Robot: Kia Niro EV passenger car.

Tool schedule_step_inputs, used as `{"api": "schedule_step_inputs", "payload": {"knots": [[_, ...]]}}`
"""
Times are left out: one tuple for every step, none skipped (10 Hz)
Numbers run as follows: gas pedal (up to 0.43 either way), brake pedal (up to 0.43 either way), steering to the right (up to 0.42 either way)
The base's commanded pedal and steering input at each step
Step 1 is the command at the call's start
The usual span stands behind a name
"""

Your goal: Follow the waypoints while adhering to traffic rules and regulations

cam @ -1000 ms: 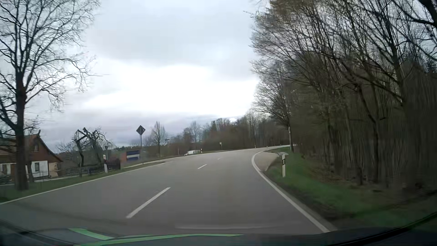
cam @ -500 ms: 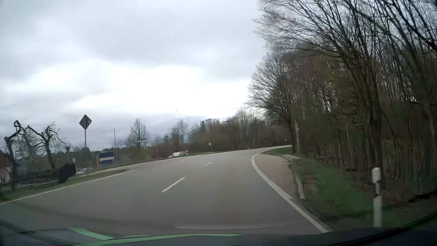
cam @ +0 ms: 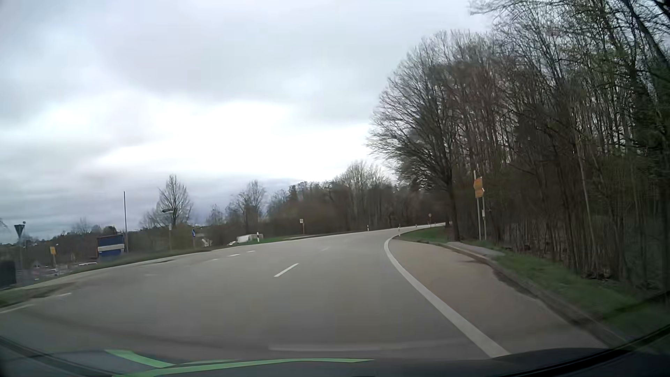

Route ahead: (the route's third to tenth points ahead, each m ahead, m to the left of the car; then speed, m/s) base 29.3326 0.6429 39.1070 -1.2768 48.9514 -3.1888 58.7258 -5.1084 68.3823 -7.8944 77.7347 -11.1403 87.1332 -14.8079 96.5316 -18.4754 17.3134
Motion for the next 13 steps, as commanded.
{"api": "schedule_step_inputs", "payload": {"knots": [[0.169,0.0,0.021],[0.169,0.0,0.021],[0.169,0.0,0.021],[0.169,0.0,0.02],[0.169,0.0,0.019],[0.169,0.0,0.019],[0.169,0.0,0.019],[0.169,0.0,0.019],[0.169,0.0,0.019],[0.169,0.0,0.019],[0.169,0.0,0.019],[0.169,0.0,0.02],[0.169,0.0,0.021]]}}
